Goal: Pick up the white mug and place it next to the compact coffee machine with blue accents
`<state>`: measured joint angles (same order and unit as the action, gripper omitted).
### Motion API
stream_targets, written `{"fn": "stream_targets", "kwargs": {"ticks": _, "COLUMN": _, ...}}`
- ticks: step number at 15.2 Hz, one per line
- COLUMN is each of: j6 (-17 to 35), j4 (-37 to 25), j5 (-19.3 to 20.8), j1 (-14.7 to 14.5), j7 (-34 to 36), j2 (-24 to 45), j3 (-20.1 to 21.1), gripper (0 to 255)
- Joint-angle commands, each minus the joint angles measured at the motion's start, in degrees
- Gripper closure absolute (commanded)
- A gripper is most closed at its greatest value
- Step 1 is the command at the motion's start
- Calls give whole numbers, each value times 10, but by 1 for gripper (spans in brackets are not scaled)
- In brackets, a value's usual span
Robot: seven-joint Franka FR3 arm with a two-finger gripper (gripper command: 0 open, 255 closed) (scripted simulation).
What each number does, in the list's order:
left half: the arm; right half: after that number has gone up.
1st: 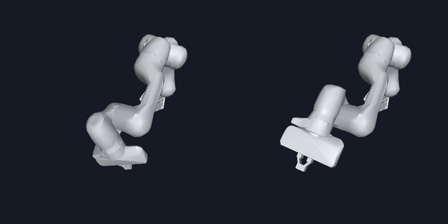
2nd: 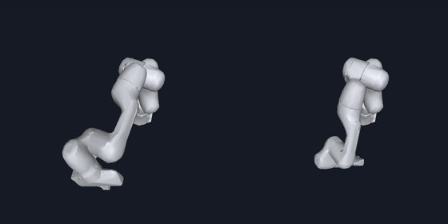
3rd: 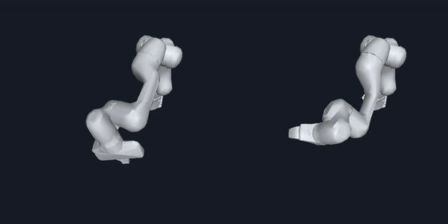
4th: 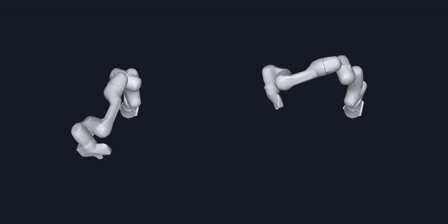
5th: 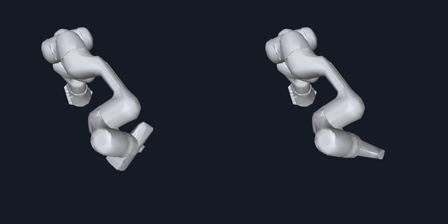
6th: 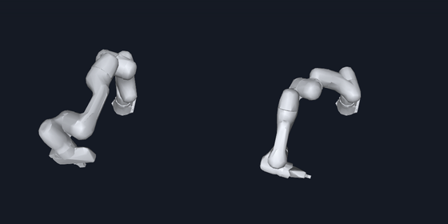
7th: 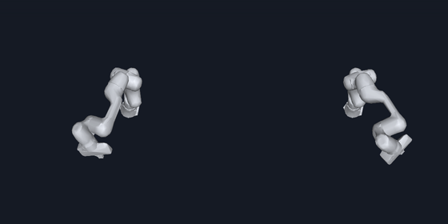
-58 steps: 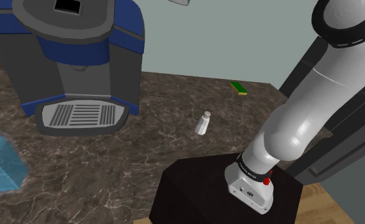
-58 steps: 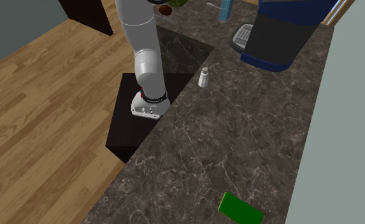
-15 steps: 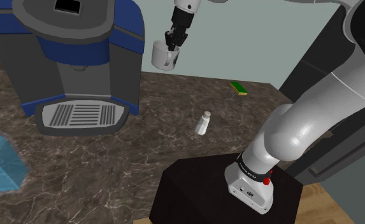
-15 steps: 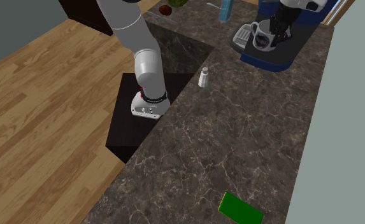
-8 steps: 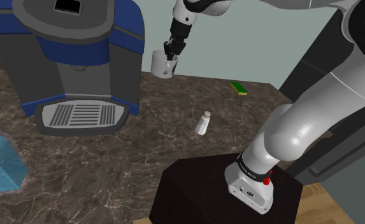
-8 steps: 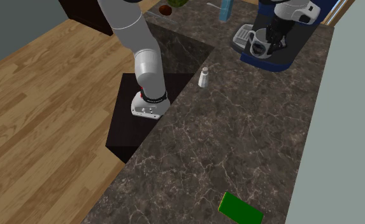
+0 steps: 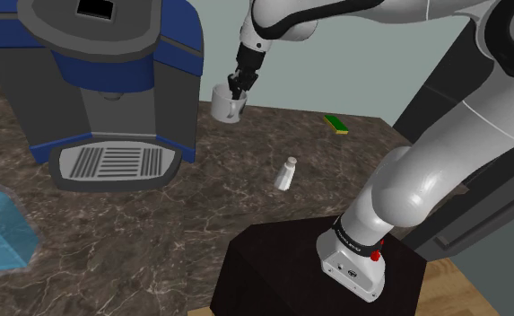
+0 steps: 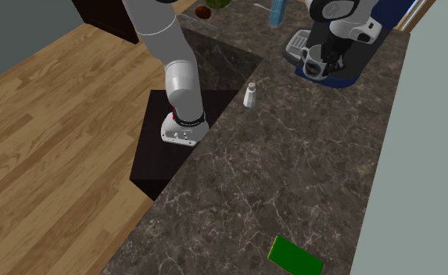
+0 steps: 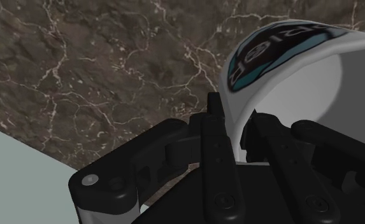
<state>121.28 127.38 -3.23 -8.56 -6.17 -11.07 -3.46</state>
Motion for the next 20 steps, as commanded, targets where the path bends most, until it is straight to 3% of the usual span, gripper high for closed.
{"fn": "stream_targets", "kwargs": {"ticks": 1, "j6": 17, "j4": 12, "j5": -1, "j1": 0, "j7": -2, "j2": 5, "j3": 0, "gripper": 255}}
{"fn": "stream_targets", "kwargs": {"ticks": 20, "j6": 167, "j4": 90, "j5": -16, "j1": -2, "j7": -18, "j2": 78, "j3": -2, "gripper": 255}}
